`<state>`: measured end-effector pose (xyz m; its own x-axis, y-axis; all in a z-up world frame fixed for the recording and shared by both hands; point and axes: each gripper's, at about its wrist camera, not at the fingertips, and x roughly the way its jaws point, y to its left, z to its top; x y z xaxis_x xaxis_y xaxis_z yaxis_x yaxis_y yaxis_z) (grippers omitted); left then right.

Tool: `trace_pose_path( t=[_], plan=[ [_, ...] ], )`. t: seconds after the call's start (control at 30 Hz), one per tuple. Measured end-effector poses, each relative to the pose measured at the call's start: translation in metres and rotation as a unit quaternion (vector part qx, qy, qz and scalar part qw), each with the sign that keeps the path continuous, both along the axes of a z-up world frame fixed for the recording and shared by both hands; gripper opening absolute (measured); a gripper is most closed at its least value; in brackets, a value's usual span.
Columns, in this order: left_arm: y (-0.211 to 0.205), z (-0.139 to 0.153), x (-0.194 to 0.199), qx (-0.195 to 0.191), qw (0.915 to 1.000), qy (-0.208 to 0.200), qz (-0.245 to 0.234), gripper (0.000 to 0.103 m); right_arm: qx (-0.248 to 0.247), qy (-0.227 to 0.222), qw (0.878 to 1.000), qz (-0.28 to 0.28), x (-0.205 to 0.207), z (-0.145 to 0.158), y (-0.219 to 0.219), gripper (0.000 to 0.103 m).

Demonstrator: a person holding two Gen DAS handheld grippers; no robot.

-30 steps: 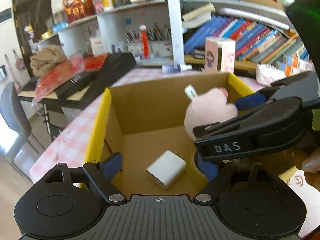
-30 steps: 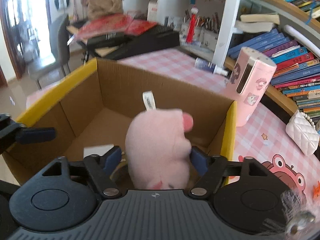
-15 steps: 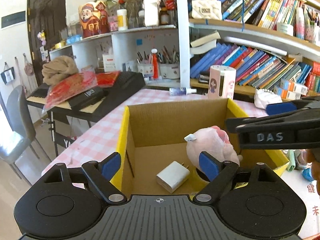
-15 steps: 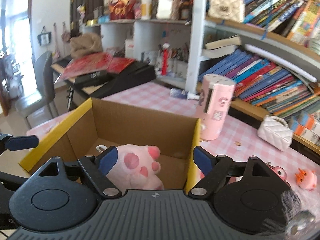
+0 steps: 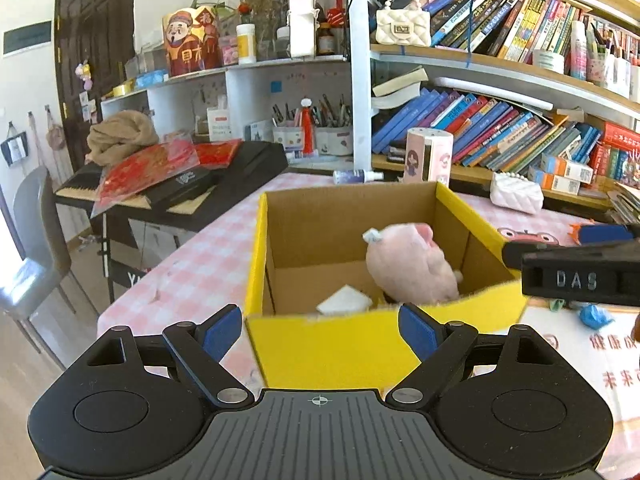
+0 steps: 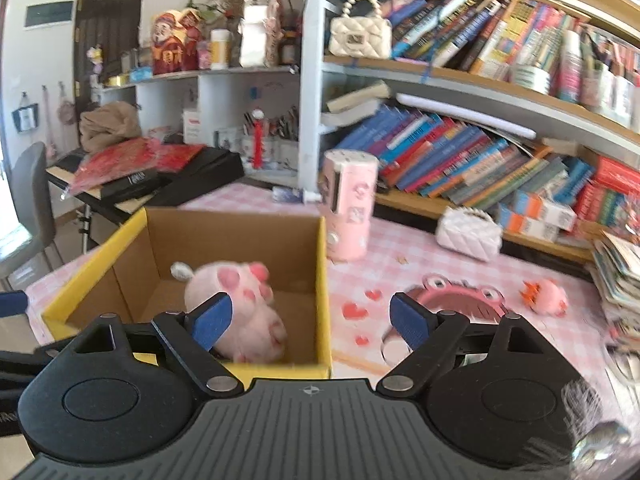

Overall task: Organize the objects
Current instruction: 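Open the right tool to release the pig and lift both tools out, then move both open tools back toward the oximeter and blue bag on the mat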

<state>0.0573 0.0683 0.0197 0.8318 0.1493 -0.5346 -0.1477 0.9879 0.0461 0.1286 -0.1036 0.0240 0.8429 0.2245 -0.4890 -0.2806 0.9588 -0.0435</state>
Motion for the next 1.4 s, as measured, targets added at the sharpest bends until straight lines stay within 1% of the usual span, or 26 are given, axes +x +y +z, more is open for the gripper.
trace_pose_path(
  t=[0.33, 0.7, 0.87, 1.13, 1.4],
  plan=[
    [-0.002, -0.007, -0.037, 0.002, 0.9995, 0.026, -0.017, 0.088, -0.037, 0.038, 0.999, -0.009, -0.056, -0.025, 0.005, 0.089],
    [-0.006, -0.015, -0.064, 0.006, 0.9983, 0.051, -0.029, 0.088, -0.043, 0.069, 0.996, -0.021, -0.090, -0.038, 0.002, 0.091],
    [-0.010, -0.018, -0.070, 0.007, 0.9973, 0.062, -0.039, 0.088, -0.046, 0.080, 0.995, -0.025, -0.102, -0.042, 0.000, 0.092],
    [-0.022, -0.024, -0.078, 0.009, 0.9943, 0.077, -0.073, 0.088, -0.049, 0.094, 0.993, -0.043, -0.118, -0.048, -0.009, 0.095],
    [-0.039, -0.030, -0.080, 0.004, 0.9897, 0.086, -0.115, 0.088, -0.052, 0.106, 0.990, -0.080, -0.132, -0.053, -0.026, 0.096]
  ],
)
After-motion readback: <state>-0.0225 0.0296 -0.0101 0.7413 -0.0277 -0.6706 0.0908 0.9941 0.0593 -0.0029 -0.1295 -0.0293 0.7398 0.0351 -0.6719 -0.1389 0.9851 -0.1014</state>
